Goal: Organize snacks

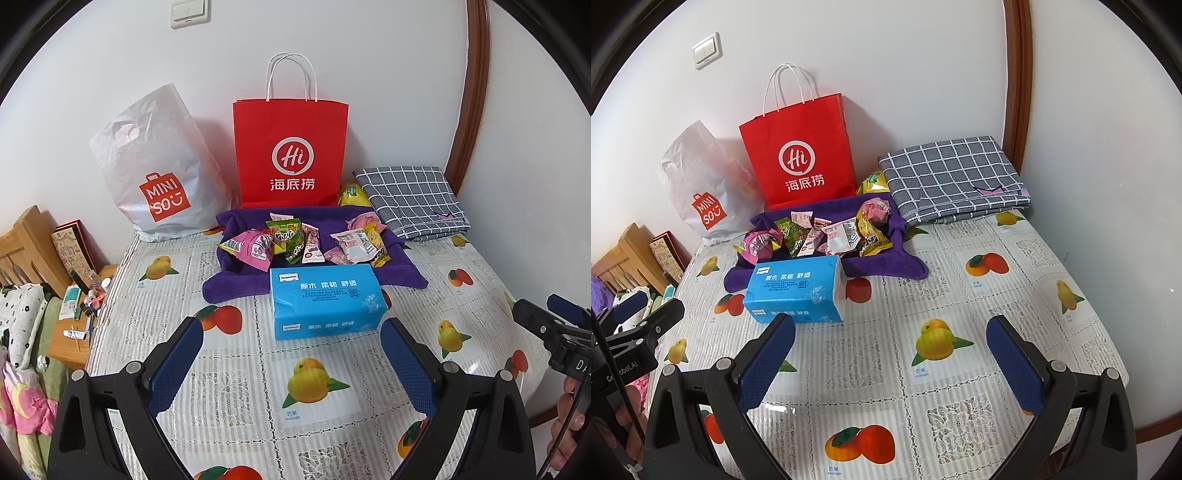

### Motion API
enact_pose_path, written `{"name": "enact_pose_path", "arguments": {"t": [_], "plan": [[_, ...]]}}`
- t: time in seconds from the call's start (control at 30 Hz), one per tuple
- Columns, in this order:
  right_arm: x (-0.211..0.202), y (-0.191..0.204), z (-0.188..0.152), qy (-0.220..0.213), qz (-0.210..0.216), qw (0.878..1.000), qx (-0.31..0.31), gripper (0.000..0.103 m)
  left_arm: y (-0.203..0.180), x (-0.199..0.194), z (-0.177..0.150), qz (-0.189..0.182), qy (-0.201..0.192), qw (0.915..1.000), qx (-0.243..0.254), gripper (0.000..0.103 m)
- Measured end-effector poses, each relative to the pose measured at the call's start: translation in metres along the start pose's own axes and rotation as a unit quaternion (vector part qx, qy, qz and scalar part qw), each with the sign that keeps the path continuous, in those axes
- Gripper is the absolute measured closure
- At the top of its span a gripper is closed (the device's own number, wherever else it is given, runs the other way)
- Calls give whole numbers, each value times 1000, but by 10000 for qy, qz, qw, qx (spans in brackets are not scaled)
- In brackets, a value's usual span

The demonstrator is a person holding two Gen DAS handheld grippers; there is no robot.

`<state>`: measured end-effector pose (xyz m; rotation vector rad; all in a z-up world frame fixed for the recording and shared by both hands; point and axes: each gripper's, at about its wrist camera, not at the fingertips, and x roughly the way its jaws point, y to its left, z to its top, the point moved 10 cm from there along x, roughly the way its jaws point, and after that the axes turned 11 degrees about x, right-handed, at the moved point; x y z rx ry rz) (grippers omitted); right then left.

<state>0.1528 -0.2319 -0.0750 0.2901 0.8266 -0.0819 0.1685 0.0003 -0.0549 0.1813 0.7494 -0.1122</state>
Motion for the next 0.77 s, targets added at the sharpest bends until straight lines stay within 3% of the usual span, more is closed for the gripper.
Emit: {"name": "enact_pose_path", "arguments": {"t": [0.77], "plan": [[-1,3,3,-49,46,10000,-60,1,2,8,1,-27,64,10000,-48,5]]}}
